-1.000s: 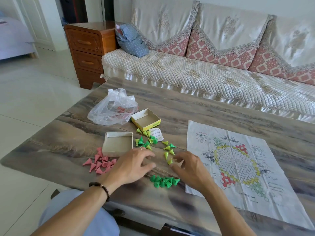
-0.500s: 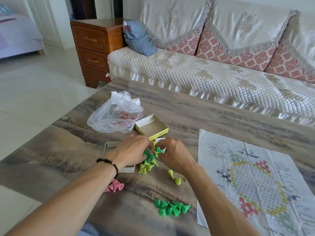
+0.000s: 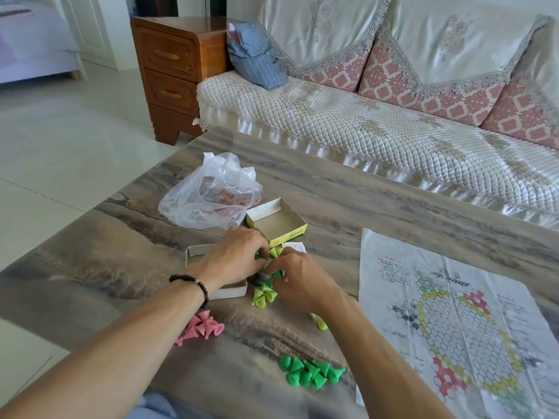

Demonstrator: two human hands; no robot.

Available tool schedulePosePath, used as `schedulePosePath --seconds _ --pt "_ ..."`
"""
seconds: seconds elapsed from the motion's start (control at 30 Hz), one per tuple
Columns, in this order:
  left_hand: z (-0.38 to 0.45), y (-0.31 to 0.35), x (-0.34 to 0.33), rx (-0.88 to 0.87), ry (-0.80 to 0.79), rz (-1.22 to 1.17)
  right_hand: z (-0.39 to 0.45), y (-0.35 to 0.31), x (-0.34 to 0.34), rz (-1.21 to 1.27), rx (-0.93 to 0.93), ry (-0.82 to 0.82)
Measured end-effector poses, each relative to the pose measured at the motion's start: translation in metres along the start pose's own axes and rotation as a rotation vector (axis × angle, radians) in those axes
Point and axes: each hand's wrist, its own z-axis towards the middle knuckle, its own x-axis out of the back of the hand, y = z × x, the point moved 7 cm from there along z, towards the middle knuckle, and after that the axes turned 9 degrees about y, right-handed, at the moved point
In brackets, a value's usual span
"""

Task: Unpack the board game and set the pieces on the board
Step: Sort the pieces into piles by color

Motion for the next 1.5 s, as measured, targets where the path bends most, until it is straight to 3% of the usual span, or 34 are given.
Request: schedulePosePath --seconds 0.2,0.83,0.97,1.3,1.5 --pt "0.001 -0.006 0.013 0.123 0.076 -0.143 0.004 0.000 -0.005 -0.063 -0.017 -0.091" --pt "-0.064 -0.010 0.041 0.094 0.237 -0.225 0.019 -0.021 -0.010 -0.318 -0.009 -0.040" --pt "-0.082 -0.002 0.040 0.081 0.215 -0.237 0.021 -0.025 -0.010 -0.383 -0.068 0.019" --pt "-0.110 0.037 0.012 0.070 0.049 -0.269 -0.020 -0.012 0.029 -0.070 -0.263 0.210" --pt "-0.123 0.066 -0.001 0.039 -0.058 -0.232 -0.090 0.005 0.036 0.014 -0.324 0.131"
